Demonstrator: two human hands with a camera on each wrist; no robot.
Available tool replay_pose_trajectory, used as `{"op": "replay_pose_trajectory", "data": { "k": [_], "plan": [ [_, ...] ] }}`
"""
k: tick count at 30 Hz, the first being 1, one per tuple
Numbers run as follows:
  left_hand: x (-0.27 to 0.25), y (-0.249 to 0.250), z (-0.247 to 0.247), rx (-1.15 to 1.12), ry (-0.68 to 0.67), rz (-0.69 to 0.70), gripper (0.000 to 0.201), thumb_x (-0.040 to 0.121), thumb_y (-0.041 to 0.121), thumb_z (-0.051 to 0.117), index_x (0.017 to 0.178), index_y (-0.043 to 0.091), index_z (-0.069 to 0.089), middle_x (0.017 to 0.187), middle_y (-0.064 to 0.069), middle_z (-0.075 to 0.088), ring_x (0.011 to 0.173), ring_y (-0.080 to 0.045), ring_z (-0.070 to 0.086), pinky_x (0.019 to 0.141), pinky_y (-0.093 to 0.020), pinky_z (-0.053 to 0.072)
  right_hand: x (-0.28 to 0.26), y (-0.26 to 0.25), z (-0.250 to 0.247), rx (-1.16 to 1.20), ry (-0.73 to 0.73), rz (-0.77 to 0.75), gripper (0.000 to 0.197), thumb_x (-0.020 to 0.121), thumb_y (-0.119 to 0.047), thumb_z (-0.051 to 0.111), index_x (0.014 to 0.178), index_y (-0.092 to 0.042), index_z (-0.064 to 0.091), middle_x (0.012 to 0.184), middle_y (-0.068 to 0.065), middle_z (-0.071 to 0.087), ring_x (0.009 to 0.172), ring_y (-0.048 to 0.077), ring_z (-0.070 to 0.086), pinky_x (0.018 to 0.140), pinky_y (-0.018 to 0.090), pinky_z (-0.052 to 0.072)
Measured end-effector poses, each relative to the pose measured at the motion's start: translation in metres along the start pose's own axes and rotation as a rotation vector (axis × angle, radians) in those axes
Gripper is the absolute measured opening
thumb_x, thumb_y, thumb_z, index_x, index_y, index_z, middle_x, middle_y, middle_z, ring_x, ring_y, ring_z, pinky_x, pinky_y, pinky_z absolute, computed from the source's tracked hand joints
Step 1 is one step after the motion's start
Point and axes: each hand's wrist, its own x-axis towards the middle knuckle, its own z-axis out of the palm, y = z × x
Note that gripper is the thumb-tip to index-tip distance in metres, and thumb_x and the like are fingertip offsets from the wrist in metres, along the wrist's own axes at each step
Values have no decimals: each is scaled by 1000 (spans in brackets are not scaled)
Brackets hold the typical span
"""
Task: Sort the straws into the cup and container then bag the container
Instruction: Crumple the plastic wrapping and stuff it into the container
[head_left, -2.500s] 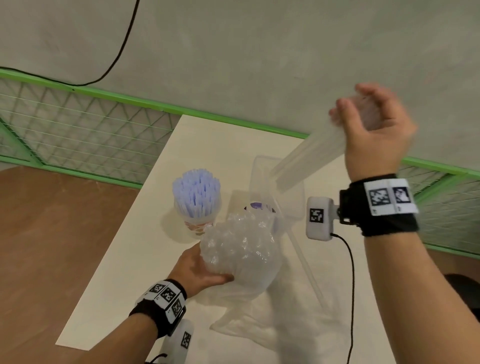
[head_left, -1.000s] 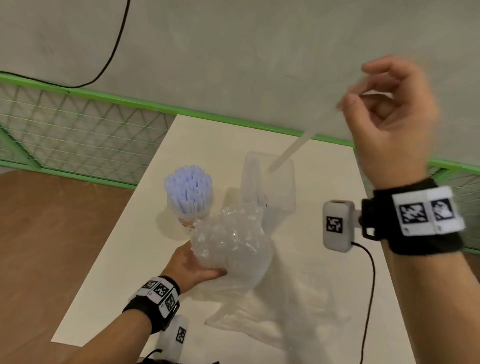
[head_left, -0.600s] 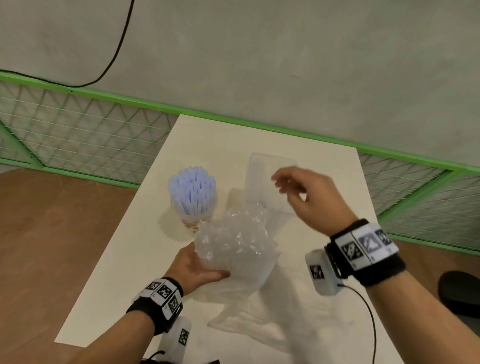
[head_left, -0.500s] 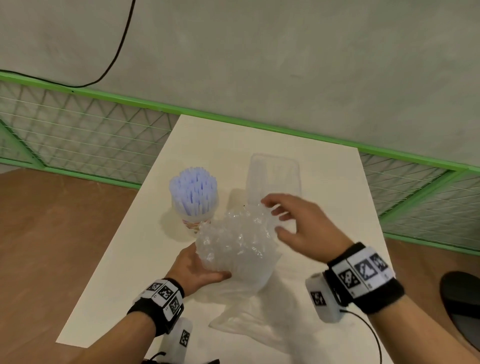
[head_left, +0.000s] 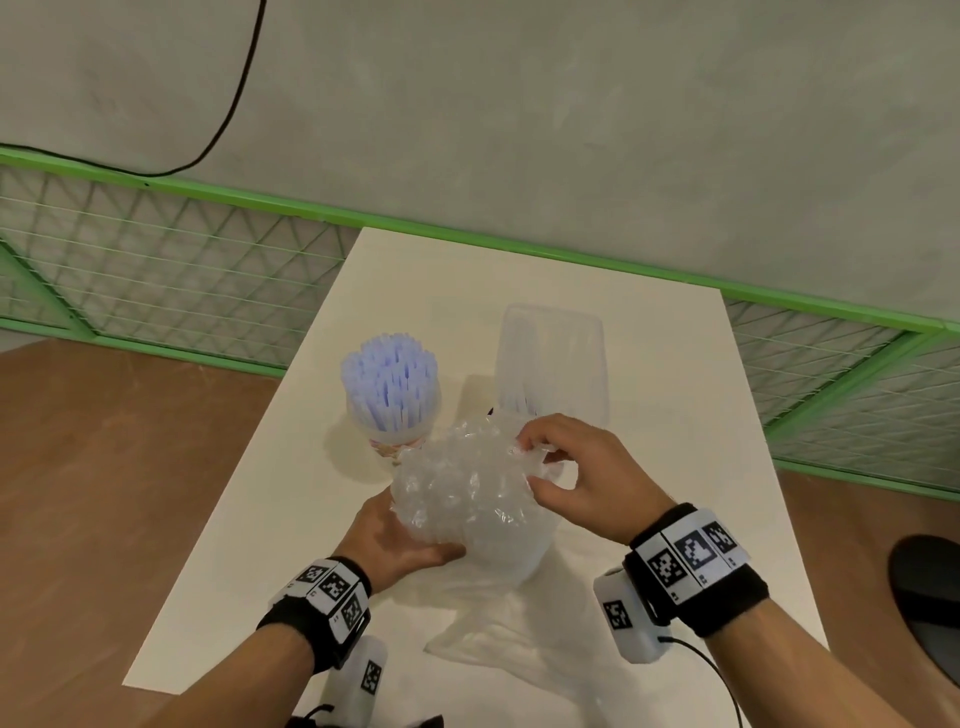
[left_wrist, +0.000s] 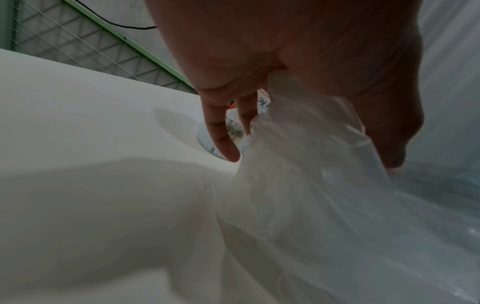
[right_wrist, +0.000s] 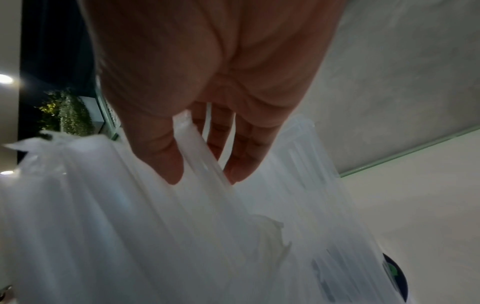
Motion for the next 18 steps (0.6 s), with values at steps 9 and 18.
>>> {"op": "replay_pose_trajectory", "data": {
  "k": [9,18],
  "plan": [
    [-1,-6,-3,-41,-10,38,64,56,-3,91,113,8,63,101,11,75,97,-3,69,79,-11,52,-2,-7,5,44,18,-35,39,82,-7,71,117,-24,65,98,-13,64,95,12,61,82,12,43],
    [2,-12,-7,-30,-18,-7,69,50,16,96,111,7,66,105,-3,75,102,-18,70,95,-39,53,-6,-7,16,69,104,-15,16,83,-10,71,86,-20,59,91,-9,68,88,13,63,79,22,49]
  ]
}}
